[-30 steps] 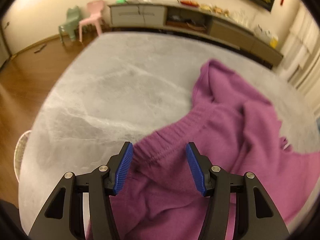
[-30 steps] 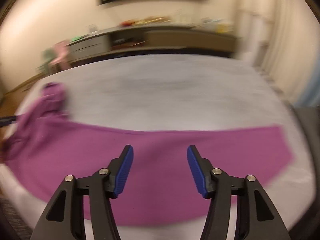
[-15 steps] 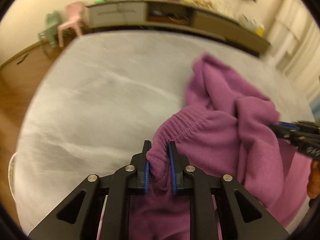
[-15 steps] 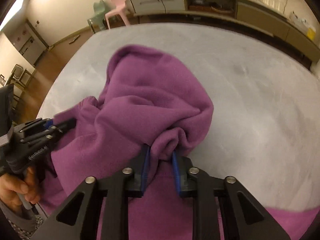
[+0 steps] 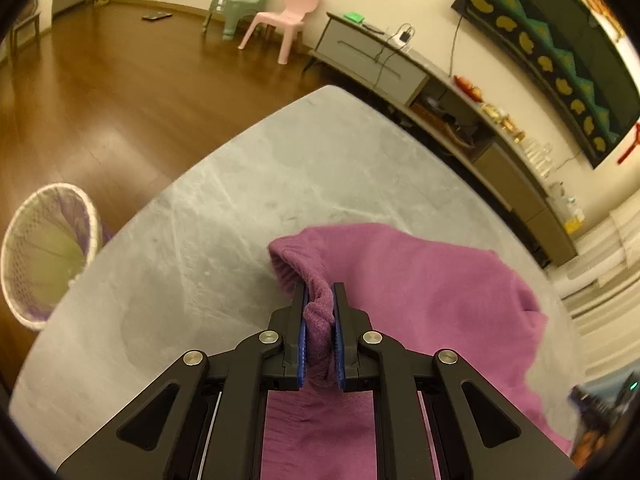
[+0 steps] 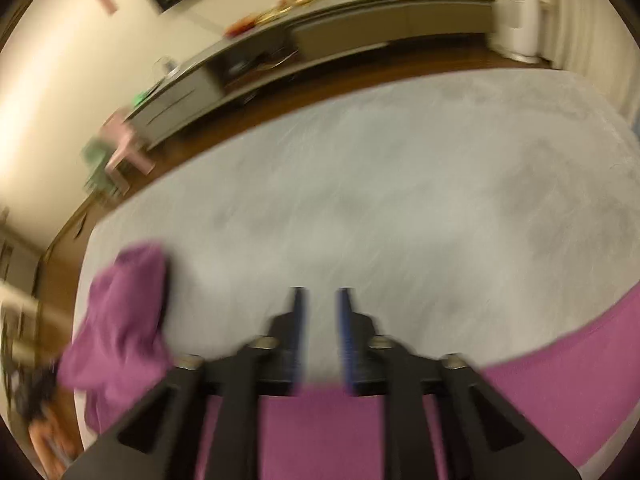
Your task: Fold clothes
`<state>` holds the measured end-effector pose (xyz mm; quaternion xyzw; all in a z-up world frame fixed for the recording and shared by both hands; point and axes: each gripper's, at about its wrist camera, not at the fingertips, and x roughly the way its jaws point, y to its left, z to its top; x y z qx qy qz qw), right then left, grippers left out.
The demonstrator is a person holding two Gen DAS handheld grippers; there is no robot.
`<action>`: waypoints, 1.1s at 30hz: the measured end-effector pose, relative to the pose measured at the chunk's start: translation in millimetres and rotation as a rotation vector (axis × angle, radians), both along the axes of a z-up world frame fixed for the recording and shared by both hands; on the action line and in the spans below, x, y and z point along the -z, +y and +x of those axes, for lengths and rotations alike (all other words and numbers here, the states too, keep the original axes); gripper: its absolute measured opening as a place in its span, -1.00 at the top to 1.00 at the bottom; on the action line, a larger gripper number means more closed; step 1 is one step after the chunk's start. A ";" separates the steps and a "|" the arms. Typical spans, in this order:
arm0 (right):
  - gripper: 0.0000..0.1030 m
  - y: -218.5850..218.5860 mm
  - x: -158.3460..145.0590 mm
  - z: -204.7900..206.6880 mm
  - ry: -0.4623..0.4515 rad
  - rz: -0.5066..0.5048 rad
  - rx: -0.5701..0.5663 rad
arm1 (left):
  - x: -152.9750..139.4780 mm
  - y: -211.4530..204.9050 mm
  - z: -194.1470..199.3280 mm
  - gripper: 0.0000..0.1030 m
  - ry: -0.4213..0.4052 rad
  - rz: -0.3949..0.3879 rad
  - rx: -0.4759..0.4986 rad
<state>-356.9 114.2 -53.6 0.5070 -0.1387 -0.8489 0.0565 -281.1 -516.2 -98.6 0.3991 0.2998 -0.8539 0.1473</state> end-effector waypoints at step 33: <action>-0.08 -166.5 -26.7 122.9 -0.005 -0.068 -0.988 | -81.7 17.5 91.1 0.79 0.309 0.142 0.003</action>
